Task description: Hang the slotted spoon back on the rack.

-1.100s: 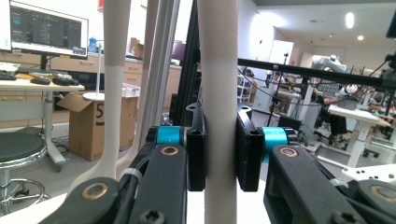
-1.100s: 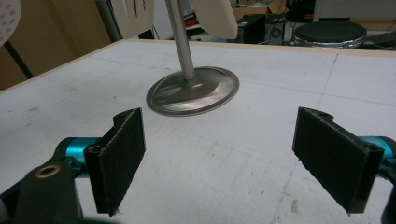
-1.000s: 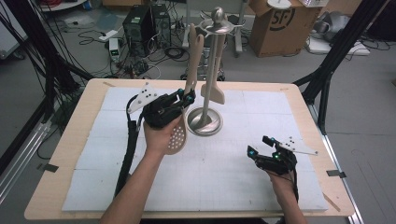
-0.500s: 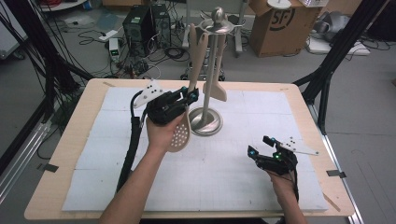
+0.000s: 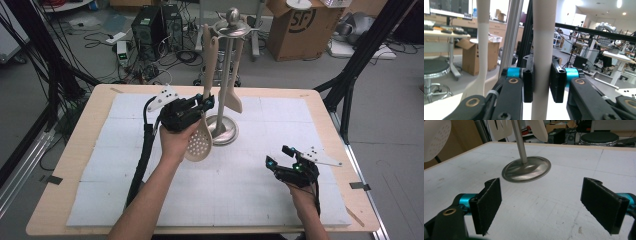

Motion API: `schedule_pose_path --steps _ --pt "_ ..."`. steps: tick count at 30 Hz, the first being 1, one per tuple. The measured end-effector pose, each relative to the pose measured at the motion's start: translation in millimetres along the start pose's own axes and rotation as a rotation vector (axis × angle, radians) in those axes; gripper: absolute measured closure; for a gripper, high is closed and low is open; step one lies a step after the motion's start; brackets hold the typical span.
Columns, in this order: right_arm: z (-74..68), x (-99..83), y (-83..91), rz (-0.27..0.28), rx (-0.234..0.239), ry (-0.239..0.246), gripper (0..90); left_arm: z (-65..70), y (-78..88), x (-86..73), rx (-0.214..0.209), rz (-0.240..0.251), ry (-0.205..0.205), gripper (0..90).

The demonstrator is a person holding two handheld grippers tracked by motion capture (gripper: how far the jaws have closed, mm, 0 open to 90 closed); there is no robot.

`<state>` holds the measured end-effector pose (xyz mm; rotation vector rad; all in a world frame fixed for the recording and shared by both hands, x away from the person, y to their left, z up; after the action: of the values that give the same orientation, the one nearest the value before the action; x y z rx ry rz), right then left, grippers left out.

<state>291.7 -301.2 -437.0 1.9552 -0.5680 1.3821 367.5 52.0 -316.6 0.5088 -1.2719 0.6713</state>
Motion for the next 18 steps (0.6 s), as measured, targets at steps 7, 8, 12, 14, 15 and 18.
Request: schedule_pose_path --steps 7,8,12,14,15,18 --pt "-1.1 0.1 -0.6 0.000 -0.002 0.006 16.3 -10.6 12.1 -2.4 0.014 -0.004 0.045 48.4" --pt "-1.6 0.0 -0.5 -0.001 0.000 0.005 16.2 -12.5 16.1 -3.8 0.014 0.001 0.044 47.3" --pt "-2.3 0.0 -0.8 -0.002 0.003 0.007 16.2 -19.7 33.1 -13.4 0.034 0.004 0.046 40.6" --pt "-2.6 0.1 -1.5 0.001 0.003 0.012 16.2 -23.7 41.5 -20.8 0.044 -0.005 0.031 38.3" --pt "-3.0 0.1 -1.7 0.000 0.000 0.016 16.2 -25.0 45.7 -25.0 0.052 -0.009 0.021 37.0" --pt "-4.0 0.3 -2.4 -0.001 0.002 0.015 16.2 -29.8 58.2 -37.9 0.074 -0.027 0.012 32.4"
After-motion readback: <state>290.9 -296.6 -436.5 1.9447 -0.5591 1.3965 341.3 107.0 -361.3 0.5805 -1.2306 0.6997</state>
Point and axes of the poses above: each handheld gripper's, and its own axes: y roughly backward along the jaws, x roughly out of its top, z roughly to its right, the point moved 2 cm from there along -y, roughly forward along the jaws, and after that the axes turned 7 degrees about x, right-handed, at the moved point
